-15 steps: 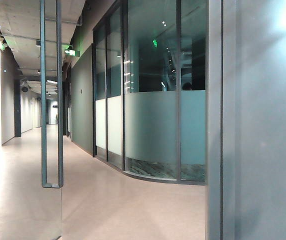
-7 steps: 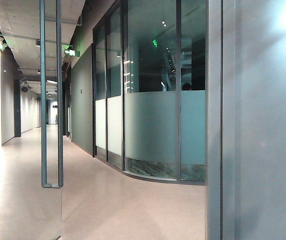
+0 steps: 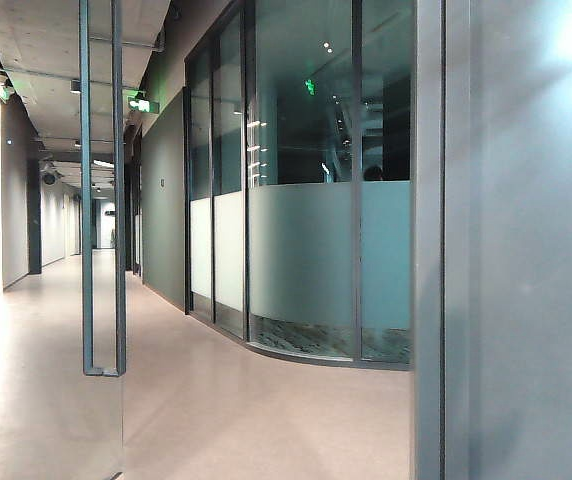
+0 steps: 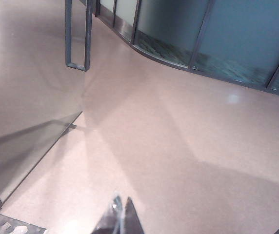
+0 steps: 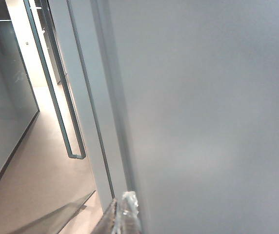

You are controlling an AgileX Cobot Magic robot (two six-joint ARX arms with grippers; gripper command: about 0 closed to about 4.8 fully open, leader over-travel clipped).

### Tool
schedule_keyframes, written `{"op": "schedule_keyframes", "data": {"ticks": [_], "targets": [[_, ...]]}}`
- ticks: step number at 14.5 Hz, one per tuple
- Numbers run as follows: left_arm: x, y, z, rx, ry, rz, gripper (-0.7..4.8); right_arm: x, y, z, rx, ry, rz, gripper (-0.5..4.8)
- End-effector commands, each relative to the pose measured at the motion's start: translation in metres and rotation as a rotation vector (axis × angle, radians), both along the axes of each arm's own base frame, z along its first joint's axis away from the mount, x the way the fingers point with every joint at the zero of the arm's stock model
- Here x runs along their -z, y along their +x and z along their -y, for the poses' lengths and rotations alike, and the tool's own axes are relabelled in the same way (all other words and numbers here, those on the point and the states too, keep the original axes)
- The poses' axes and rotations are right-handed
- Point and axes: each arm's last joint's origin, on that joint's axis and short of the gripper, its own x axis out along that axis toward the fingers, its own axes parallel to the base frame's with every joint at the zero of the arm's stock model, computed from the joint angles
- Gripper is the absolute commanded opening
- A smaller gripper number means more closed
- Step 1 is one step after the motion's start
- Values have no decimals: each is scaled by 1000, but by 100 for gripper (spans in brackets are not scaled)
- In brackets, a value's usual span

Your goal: Raise the arm to find the leftmost switch on the wall and turn on the lights.

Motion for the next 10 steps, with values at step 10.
{"op": "schedule_keyframes", "data": {"ticks": [10], "targets": [[-6, 0, 1, 57, 91, 57, -5, -2, -1, 0, -3, 0, 18, -1]]}}
